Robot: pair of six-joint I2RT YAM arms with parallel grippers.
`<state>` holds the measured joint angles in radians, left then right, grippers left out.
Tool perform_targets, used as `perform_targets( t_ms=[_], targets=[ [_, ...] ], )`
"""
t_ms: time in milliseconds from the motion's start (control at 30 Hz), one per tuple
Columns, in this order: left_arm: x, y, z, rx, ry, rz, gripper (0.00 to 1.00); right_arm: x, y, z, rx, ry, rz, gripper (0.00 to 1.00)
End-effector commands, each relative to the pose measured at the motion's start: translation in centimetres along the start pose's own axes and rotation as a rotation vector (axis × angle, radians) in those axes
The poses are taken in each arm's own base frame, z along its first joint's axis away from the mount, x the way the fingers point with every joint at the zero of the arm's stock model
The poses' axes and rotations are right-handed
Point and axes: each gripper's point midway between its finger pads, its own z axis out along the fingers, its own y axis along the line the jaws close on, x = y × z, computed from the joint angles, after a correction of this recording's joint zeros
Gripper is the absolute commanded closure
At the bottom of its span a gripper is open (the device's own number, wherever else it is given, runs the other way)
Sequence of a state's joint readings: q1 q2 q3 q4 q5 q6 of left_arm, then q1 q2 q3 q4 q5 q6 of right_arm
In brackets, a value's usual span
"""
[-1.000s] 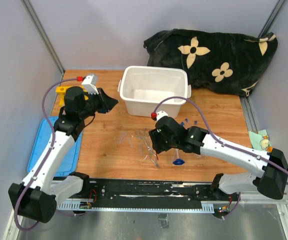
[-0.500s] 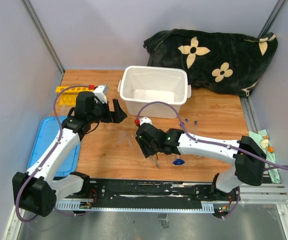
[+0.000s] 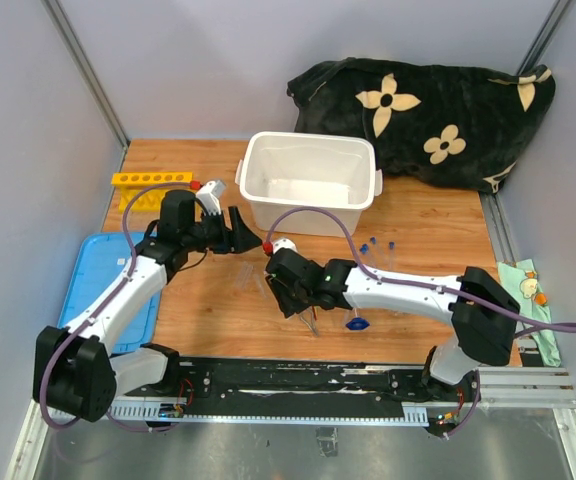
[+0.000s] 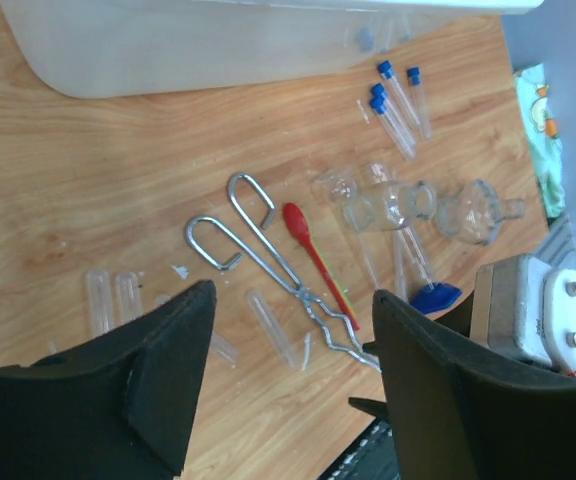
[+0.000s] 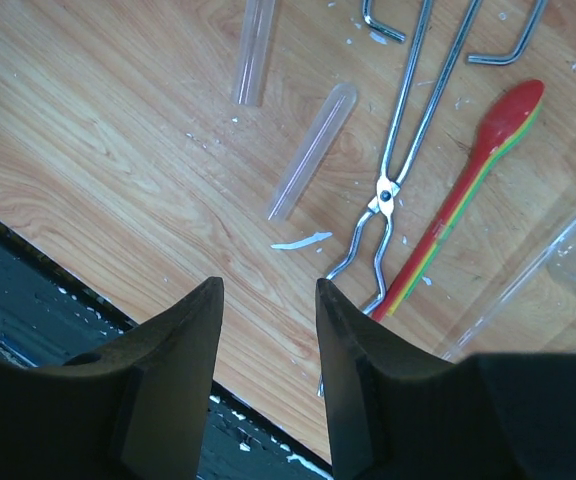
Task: Organize the chemistry lab equipment
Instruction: Pick up the test tube at the center of the board.
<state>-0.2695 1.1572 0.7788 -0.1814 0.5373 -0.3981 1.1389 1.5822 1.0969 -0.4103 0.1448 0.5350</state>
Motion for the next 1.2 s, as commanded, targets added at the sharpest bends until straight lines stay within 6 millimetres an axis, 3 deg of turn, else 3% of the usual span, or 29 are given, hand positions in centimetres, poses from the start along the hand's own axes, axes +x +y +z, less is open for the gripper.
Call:
perform_targets(
  t_ms=[0,67,133,333,500,900,1167],
  targets=[
    [-2.0,0.2,-0.9,-0.06,-0.086,-0.011,0.43,0.3,1.1,1.0,-0.023,0.016,-0.005,0.57],
    [-2.1,0.2,-1.1,-0.069,-0.083,-0.018,0.67,0.6,1.1,1.4,-0.021,0.026,-0.006,0.57],
    [-2.1,-0.1,-1.2,-0.067,-0.075,-0.03,0.73,0.8,1.1,1.8,-0.018,0.031,-0.006,0.57],
    [-3.0,-1.2,-2.6,-0.057,-0.116,0.003,0.57,0.9,0.9,3.1,0.007,0.042,-0.021,0.57],
    [-3.9,-1.5,-4.0,-0.093,-0.156,0.028,0.31,1.0,0.9,4.1,0.014,0.051,-0.022,0.58],
    [-3.0,-0.7,-4.4,-0.131,-0.143,0.021,0.27,0.1,0.5,5.1,0.045,0.044,0.014,0.65],
    [-3.0,-0.7,-4.4,-0.132,-0.141,0.021,0.24,0.9,-0.5,5.8,0.081,0.068,0.026,0.65]
  ],
)
